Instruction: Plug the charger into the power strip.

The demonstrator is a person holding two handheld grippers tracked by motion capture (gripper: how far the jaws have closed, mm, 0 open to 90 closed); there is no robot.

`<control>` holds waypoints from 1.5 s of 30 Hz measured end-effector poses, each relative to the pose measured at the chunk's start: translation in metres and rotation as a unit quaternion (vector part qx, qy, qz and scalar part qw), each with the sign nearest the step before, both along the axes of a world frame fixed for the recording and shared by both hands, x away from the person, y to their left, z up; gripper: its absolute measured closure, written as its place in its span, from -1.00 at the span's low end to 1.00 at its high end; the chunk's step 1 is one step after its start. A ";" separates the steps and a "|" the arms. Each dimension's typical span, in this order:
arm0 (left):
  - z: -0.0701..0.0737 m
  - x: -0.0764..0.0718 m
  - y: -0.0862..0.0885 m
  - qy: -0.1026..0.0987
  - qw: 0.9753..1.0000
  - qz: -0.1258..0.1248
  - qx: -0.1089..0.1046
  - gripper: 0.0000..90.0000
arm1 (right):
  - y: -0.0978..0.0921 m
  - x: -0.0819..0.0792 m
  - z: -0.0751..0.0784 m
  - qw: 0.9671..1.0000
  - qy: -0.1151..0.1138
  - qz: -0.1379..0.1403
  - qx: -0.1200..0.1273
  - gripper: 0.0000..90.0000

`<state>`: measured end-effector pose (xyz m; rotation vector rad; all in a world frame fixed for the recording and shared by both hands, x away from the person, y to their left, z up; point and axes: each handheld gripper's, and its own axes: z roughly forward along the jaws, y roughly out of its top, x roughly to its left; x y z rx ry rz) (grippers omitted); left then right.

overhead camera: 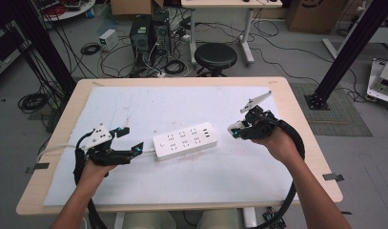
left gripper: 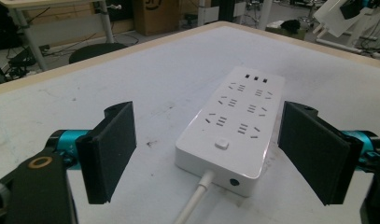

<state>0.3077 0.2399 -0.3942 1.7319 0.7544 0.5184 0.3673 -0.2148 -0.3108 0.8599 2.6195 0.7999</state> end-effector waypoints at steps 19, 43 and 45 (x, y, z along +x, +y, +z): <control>-0.009 -0.003 0.010 0.003 1.000 0.010 -0.005 -0.57 | 0.049 0.042 0.013 0.993 0.002 0.117 -0.034 0.41; -0.014 0.000 0.009 0.012 1.000 0.009 0.002 -0.57 | 0.080 0.080 -0.007 0.975 0.027 0.208 -0.077 0.41; -0.014 0.000 0.010 0.013 1.000 0.008 0.002 -0.57 | 0.086 0.082 -0.008 0.971 0.026 0.222 -0.082 0.41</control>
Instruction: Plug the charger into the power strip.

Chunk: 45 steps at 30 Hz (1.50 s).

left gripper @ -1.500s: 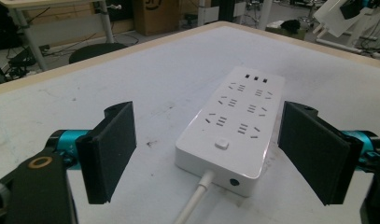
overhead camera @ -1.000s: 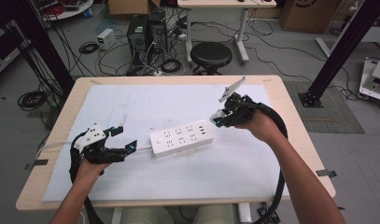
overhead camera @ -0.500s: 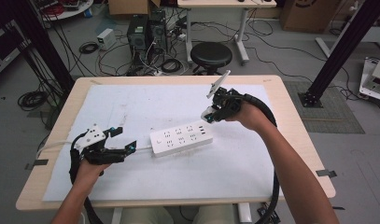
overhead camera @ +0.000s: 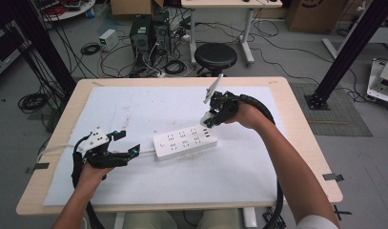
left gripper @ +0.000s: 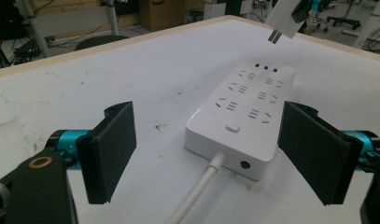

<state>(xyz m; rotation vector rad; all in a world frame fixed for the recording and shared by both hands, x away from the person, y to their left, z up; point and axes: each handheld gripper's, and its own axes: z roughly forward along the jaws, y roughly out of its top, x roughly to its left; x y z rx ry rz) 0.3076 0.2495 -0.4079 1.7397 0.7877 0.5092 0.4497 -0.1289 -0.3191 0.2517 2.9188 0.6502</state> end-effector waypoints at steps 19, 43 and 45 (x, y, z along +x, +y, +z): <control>-0.006 0.002 0.007 0.006 1.000 0.002 -0.006 -0.57 | 0.041 0.017 -0.024 0.991 -0.008 0.118 -0.063 0.41; -0.006 0.003 0.005 0.007 1.000 0.002 -0.012 -0.57 | 0.085 0.010 -0.035 0.963 -0.027 0.192 -0.189 0.41; -0.006 0.002 0.005 0.006 1.000 0.001 -0.013 -0.57 | 0.086 0.011 -0.035 0.964 -0.021 0.185 -0.189 0.41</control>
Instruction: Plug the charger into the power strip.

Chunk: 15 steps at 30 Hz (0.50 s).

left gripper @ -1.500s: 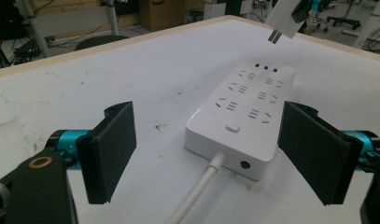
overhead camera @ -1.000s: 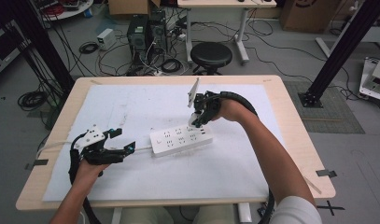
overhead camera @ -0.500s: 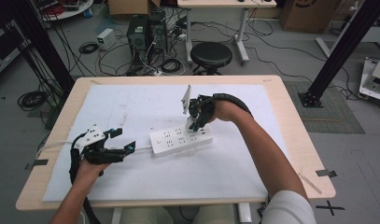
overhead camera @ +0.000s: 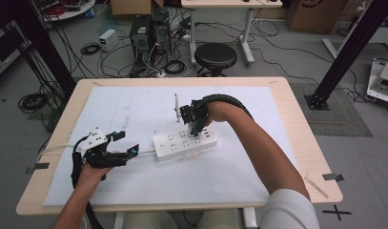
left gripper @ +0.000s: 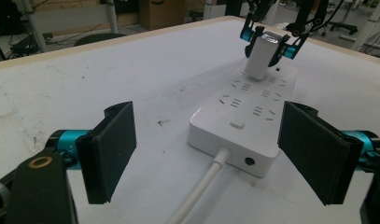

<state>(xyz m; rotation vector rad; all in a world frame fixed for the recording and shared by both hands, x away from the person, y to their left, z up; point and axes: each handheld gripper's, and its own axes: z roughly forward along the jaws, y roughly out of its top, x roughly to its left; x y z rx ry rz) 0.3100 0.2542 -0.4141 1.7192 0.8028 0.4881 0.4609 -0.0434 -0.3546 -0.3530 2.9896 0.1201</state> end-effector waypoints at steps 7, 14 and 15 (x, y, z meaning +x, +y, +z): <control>-0.001 0.001 -0.001 0.000 1.000 -0.002 -0.001 -0.57 | -0.001 0.001 0.000 1.000 0.002 -0.008 0.002 0.41; -0.001 0.003 -0.002 0.000 1.000 -0.004 -0.001 -0.57 | 0.002 0.003 -0.001 1.000 0.007 -0.008 -0.006 0.41; -0.001 0.003 -0.003 0.001 1.000 -0.004 -0.001 -0.57 | 0.003 0.003 -0.001 1.000 0.007 -0.006 -0.008 0.41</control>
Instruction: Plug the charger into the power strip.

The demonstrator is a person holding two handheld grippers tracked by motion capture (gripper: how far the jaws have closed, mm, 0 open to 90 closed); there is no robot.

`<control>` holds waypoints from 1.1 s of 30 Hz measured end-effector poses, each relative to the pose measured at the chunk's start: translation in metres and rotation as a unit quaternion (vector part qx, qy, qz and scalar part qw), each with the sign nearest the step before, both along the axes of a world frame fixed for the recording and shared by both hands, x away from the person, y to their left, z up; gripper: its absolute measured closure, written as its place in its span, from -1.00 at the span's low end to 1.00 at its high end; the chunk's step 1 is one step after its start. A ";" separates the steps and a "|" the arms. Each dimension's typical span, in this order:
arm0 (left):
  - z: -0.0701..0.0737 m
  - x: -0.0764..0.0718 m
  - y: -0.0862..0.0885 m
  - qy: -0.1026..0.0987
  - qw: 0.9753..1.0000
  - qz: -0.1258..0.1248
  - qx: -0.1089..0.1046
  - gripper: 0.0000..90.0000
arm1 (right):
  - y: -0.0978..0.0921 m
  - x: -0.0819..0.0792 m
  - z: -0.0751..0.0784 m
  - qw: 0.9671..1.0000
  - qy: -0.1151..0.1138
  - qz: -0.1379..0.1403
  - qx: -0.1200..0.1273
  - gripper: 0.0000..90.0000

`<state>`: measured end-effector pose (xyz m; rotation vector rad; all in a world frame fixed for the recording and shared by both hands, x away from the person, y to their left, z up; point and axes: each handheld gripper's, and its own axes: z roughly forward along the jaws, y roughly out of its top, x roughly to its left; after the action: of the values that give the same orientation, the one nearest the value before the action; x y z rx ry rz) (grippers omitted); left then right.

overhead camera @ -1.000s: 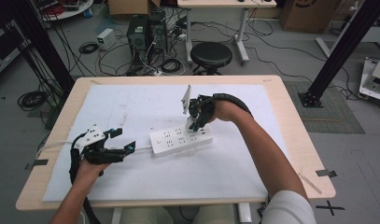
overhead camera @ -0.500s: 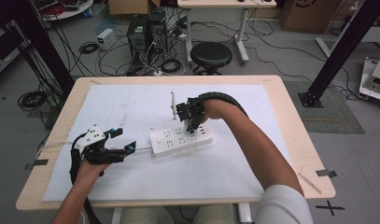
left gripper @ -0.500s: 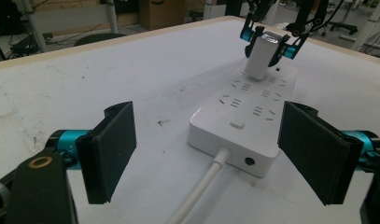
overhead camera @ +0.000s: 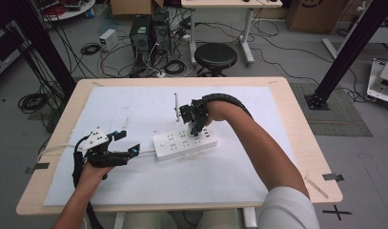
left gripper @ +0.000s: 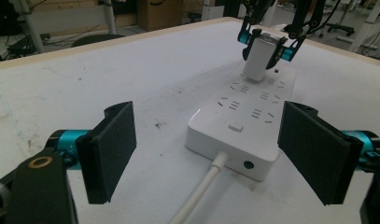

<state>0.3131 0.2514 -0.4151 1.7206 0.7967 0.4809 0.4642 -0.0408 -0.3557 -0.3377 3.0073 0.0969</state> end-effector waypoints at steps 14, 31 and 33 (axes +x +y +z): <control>0.002 -0.002 0.002 -0.002 1.000 0.003 -0.004 -0.57 | 0.013 0.000 -0.005 0.999 -0.001 0.008 -0.041 0.41; 0.001 -0.001 -0.002 0.000 1.000 0.001 -0.003 -0.57 | 0.008 0.007 -0.008 0.999 0.025 -0.002 -0.019 0.39; 0.001 -0.001 -0.001 0.000 1.000 0.003 -0.005 -0.57 | 0.005 0.006 -0.009 1.000 0.020 -0.002 -0.009 0.33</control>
<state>0.3122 0.2506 -0.4141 1.7090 0.8023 0.4798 0.4706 -0.0355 -0.3643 -0.3355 3.0491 0.0777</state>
